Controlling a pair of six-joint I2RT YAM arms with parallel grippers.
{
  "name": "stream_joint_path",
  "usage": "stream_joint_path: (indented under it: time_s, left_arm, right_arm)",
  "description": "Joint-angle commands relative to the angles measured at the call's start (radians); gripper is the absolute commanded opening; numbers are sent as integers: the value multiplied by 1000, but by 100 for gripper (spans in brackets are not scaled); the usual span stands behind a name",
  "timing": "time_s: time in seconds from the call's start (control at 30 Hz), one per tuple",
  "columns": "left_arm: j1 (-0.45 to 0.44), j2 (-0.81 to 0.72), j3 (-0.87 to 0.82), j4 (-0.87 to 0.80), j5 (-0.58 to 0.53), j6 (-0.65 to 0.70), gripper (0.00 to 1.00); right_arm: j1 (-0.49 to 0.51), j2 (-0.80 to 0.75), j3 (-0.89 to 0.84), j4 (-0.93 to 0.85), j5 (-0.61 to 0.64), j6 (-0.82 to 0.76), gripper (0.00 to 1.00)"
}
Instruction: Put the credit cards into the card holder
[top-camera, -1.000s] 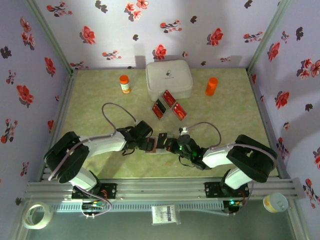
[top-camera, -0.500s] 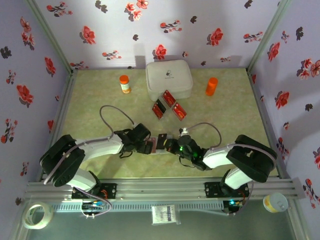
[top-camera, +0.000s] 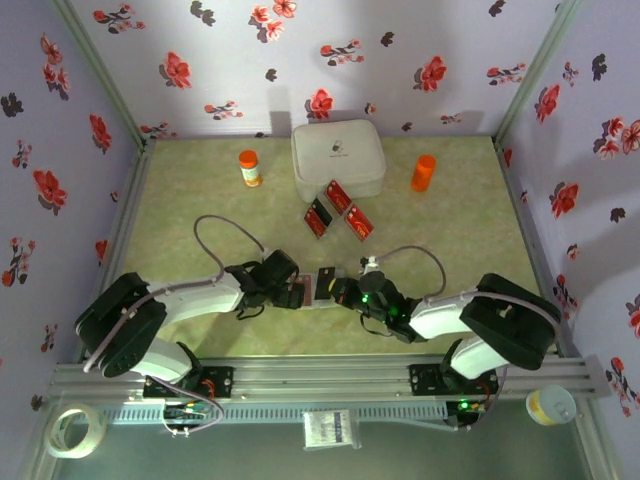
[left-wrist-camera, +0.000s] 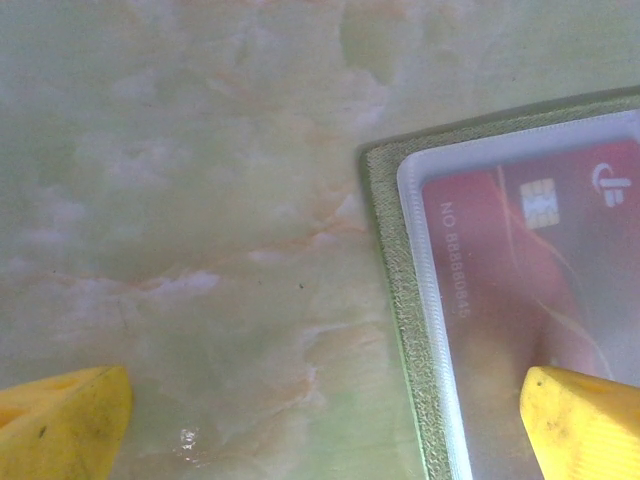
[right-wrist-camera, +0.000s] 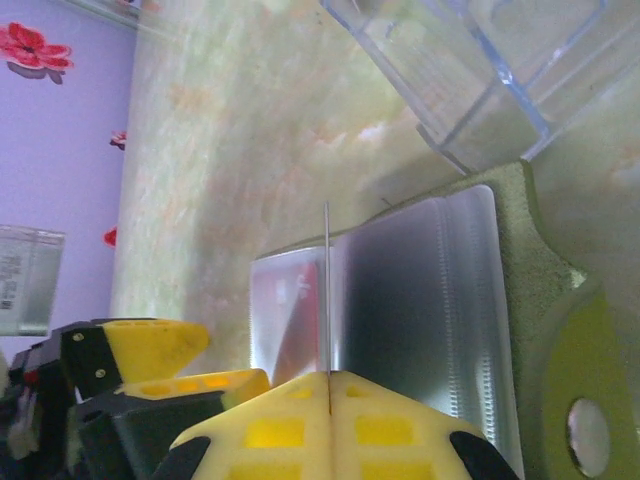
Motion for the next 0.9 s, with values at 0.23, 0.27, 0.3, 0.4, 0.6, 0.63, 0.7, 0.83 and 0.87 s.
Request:
stream_joint_path:
  time_s: [0.23, 0.27, 0.3, 0.4, 0.6, 0.63, 0.7, 0.83, 0.87]
  left_arm:
    - [-6, 4, -36, -52, -22, -14, 100]
    - [-7, 5, -36, -51, -21, -15, 100]
    - [-7, 4, -37, -51, -21, -15, 100]
    - [-8, 5, -40, -49, -21, -18, 100]
    - [-6, 6, -44, -49, -21, -18, 100]
    - [-7, 7, -43, -49, -21, -18, 100]
    - [-7, 5, -43, -47, -21, -19, 100]
    - [-7, 5, -45, -45, -21, -21, 100]
    - [-7, 5, -45, -45, -21, -20, 100]
  right_arm:
    - [7, -70, 13, -65, 79, -86, 0]
    - [8, -67, 14, -59, 80, -86, 0]
    - [7, -61, 14, -47, 81, -88, 0]
    - [8, -33, 18, -14, 78, -91, 0]
    - [9, 32, 29, 69, 64, -87, 0]
    - [8, 42, 32, 77, 60, -86, 0]
    - [9, 58, 36, 94, 54, -85, 0]
    - [8, 74, 38, 112, 53, -79, 0]
    - [8, 77, 38, 114, 53, -79, 0]
